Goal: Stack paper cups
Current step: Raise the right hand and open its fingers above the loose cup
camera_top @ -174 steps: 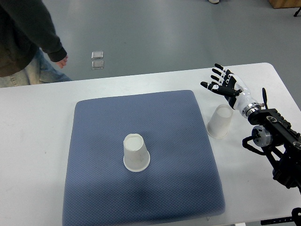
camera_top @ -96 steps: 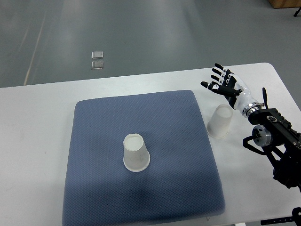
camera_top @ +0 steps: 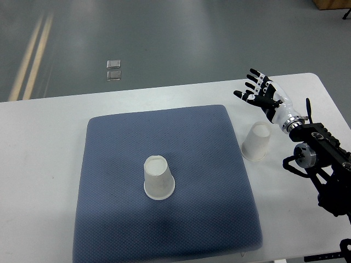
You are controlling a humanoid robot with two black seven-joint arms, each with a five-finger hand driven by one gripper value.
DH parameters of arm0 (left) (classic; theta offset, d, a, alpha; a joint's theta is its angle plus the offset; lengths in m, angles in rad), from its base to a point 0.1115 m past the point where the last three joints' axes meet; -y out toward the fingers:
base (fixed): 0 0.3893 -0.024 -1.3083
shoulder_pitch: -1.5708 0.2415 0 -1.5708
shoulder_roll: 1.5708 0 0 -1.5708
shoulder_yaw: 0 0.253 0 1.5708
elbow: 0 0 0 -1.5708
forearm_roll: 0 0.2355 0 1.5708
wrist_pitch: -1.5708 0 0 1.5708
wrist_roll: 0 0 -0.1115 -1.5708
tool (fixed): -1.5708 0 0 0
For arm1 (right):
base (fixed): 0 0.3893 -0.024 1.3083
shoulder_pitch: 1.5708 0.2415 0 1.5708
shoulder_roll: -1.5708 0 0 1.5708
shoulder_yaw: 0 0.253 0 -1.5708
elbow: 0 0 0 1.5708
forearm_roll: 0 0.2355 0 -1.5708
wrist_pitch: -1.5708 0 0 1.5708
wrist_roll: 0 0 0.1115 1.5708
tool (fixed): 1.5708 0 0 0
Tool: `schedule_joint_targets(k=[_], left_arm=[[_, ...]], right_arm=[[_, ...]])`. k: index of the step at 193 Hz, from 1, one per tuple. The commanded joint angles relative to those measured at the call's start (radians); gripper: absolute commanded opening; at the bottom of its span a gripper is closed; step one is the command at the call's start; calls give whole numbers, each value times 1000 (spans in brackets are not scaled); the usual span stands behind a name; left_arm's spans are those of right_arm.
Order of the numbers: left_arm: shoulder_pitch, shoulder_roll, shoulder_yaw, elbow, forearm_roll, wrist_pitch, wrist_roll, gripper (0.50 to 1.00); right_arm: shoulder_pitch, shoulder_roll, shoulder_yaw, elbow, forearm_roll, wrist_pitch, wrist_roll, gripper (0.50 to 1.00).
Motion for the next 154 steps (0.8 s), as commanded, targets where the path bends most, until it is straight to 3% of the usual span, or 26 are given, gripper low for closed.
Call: schedule_joint_targets(k=[1, 25, 79, 154], left_arm=[[0, 0, 0, 1, 0, 0, 0, 1000], [0, 0, 0, -4, 0, 0, 0, 1000], [0, 0, 0, 1, 0, 0, 0, 1000], [0, 0, 0, 1, 0, 0, 0, 1000]], right_arm=[[2, 8, 0, 0, 0, 3, 0, 942], [2, 15, 0, -2, 0, 18, 6, 942], [8, 22, 9, -6, 2, 149, 10, 942], [40, 23, 14, -11, 2, 150, 16, 940]])
